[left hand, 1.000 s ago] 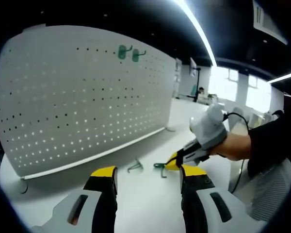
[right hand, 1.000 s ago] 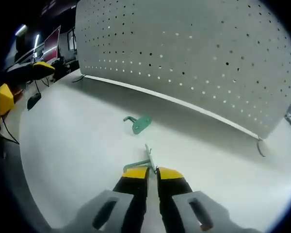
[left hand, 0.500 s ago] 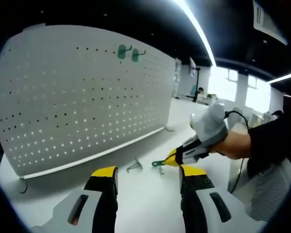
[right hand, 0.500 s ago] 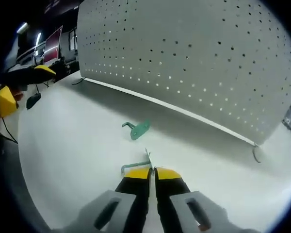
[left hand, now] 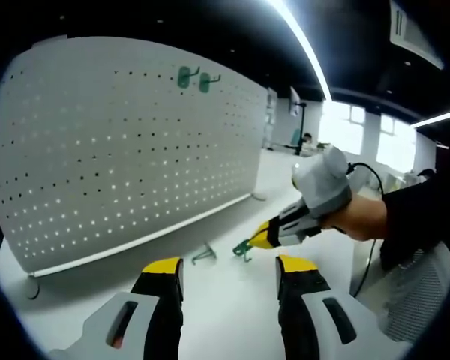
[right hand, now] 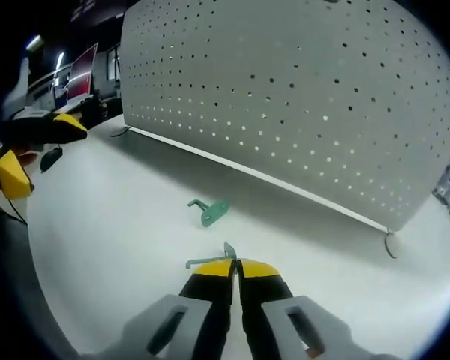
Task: Insert the hook assembly into the mounting plate slot until the hook locks in place.
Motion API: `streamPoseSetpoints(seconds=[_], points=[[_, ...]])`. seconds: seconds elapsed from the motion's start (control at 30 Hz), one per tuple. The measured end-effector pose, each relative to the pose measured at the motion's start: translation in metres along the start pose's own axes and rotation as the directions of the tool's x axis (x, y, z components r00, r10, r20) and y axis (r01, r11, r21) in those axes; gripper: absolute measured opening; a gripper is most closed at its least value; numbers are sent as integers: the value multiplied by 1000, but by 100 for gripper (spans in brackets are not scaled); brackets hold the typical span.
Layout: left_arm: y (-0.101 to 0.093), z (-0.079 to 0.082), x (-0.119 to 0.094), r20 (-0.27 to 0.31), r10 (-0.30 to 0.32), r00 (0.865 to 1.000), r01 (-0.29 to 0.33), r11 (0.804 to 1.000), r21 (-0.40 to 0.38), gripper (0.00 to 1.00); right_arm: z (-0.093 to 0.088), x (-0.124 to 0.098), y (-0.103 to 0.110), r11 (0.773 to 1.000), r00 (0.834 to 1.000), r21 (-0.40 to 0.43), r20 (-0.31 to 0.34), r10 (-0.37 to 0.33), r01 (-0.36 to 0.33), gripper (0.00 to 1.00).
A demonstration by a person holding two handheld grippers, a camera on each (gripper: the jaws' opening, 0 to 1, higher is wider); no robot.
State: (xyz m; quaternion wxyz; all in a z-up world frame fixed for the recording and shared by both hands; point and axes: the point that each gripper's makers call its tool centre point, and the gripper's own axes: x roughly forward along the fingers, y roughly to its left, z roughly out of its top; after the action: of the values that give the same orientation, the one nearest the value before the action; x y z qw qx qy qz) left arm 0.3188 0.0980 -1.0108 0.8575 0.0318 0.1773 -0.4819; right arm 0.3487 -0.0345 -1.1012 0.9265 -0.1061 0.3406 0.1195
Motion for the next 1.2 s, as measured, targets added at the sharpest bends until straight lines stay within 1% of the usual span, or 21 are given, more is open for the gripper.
streamPoseSetpoints(seconds=[0.27, 0.4, 0.43, 0.53, 0.7, 0.77, 0.87, 0.97, 1.1, 1.2], points=[[-6, -3, 2, -12, -14, 1000, 14, 999, 43, 50, 8, -4, 8, 1000, 1000, 13, -2, 21, -21, 0], [-12, -6, 4, -34, -19, 999, 23, 994, 111, 48, 8, -5, 11, 999, 999, 17, -12, 35, -35, 0], [-13, -6, 4, -38, -19, 999, 24, 992, 126, 48, 10, -6, 13, 999, 999, 18, -10, 41, -40, 0], [-17, -7, 5, -46, -20, 999, 28, 983, 182, 48, 14, -8, 19, 998, 998, 2, -17, 59, -59, 0], [-19, -8, 6, -57, -11, 998, 25, 968, 249, 47, 20, -11, 28, 996, 996, 4, -20, 91, -91, 0], [-19, -8, 6, -59, -4, 998, 21, 960, 281, 46, 21, -11, 32, 994, 994, 7, -30, 109, -109, 0], [-20, -10, 7, -65, 4, 998, 18, 947, 321, 45, 24, -14, 38, 991, 991, 24, -29, 134, -134, 0], [-22, -12, 8, -80, 12, 997, 19, 927, 375, 44, 28, -18, 43, 988, 988, 35, -25, 154, -153, 0], [-23, -13, 9, -84, 12, 996, 23, 916, 401, 41, 32, -21, 52, 979, 981, 62, -21, 195, -194, 0], [-22, -15, 9, -86, 9, 996, 26, 913, 406, 38, 33, -24, 57, 975, 977, 61, -24, 214, -212, 0]])
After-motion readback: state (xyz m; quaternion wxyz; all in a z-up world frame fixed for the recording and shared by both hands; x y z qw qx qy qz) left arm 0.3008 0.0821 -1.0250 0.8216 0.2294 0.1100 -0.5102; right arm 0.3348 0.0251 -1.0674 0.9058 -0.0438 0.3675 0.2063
